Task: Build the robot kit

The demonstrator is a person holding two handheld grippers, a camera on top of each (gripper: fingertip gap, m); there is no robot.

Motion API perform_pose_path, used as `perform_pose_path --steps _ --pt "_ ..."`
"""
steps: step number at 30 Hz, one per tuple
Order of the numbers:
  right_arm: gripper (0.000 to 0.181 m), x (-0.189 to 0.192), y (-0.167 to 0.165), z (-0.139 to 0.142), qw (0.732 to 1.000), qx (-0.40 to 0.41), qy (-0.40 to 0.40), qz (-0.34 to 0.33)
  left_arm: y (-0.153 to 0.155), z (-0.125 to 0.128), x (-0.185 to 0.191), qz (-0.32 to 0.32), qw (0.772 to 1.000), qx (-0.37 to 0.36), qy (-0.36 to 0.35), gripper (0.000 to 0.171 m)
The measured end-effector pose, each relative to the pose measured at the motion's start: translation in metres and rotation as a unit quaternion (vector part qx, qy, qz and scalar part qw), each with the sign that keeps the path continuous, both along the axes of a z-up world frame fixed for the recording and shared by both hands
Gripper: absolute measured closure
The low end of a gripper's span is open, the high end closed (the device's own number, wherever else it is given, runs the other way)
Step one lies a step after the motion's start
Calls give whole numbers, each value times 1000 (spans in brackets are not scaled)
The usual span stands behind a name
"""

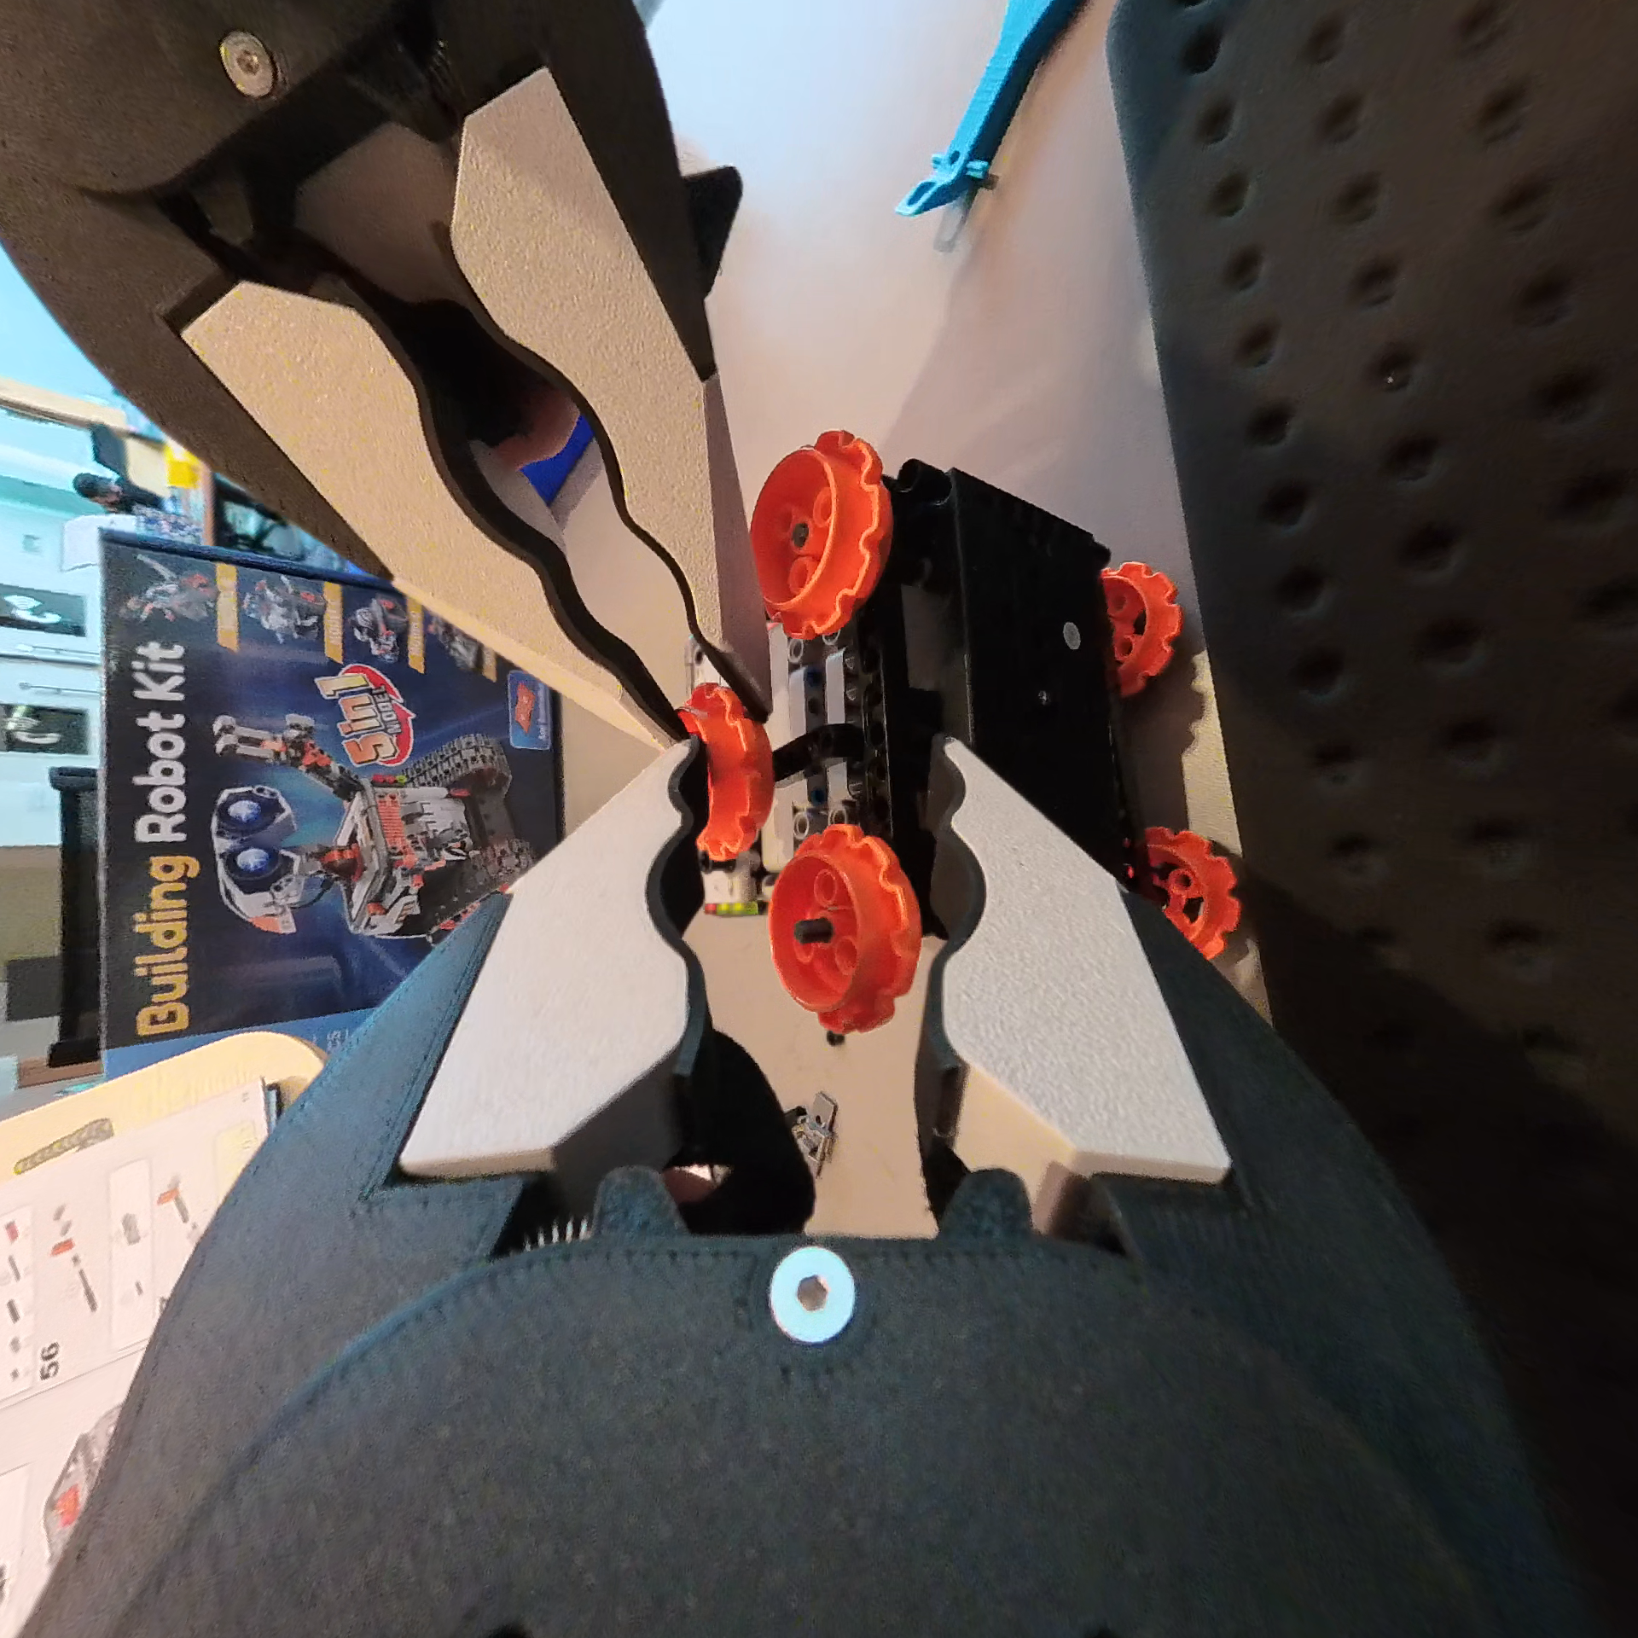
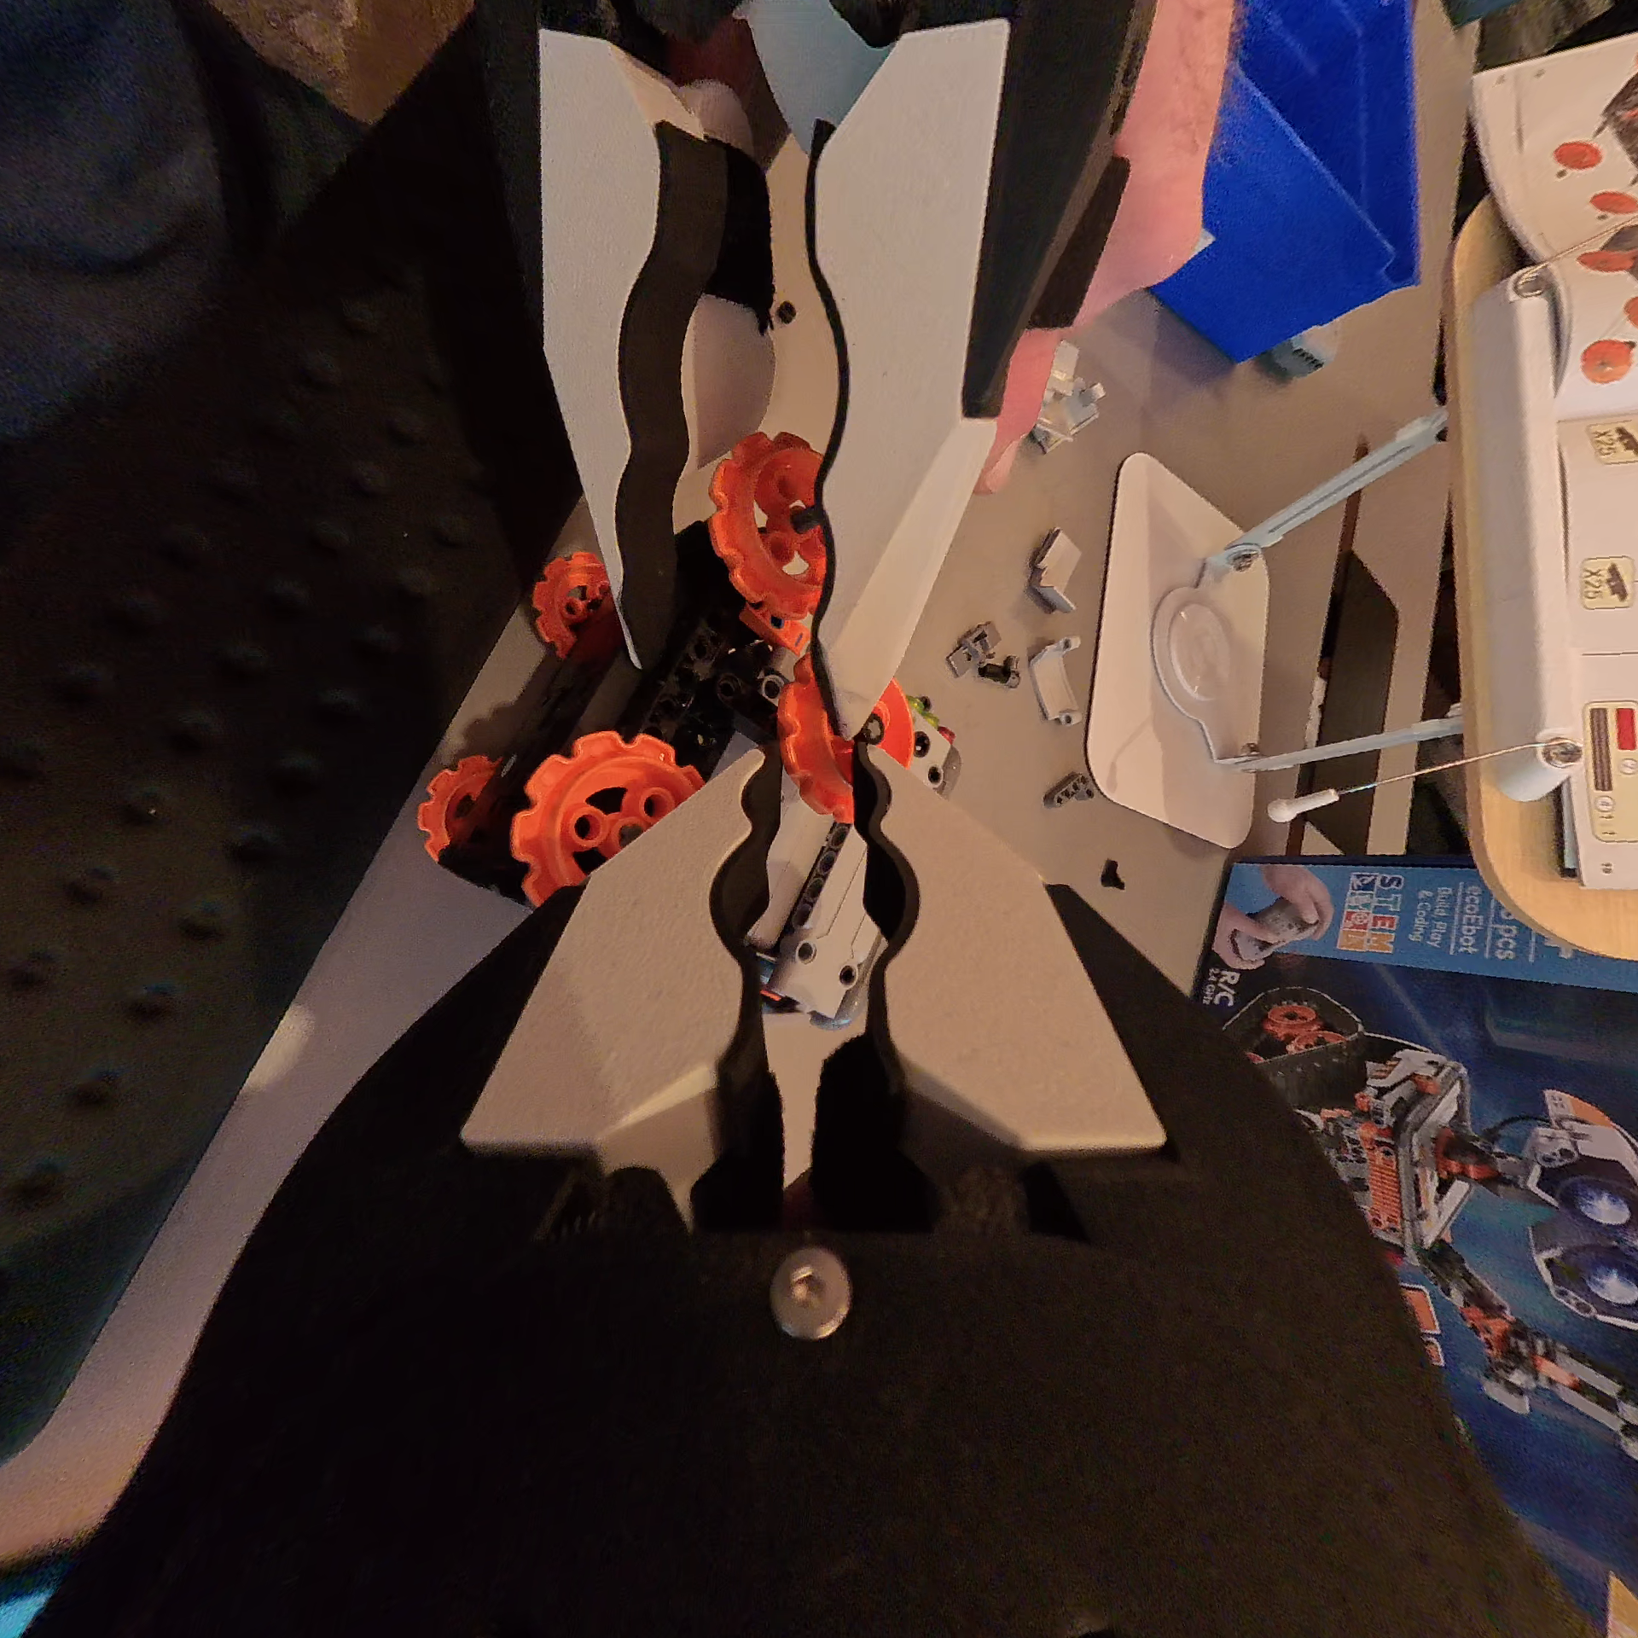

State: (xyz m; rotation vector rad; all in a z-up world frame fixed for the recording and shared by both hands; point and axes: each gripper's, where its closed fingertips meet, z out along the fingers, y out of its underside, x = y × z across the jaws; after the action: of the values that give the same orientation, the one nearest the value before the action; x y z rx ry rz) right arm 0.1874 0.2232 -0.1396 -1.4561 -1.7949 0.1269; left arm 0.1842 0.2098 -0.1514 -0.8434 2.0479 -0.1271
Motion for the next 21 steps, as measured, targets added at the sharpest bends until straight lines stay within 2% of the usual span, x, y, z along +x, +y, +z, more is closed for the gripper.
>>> perform_pose_path --steps 11,21 --pt "168 5 5 -4 999 12 -45 -8 9 -1 2 19 999 48 -2 132" --pt "168 11 16 2 999 1 -4 -37 20 4 0 60 997 25 -34 120"
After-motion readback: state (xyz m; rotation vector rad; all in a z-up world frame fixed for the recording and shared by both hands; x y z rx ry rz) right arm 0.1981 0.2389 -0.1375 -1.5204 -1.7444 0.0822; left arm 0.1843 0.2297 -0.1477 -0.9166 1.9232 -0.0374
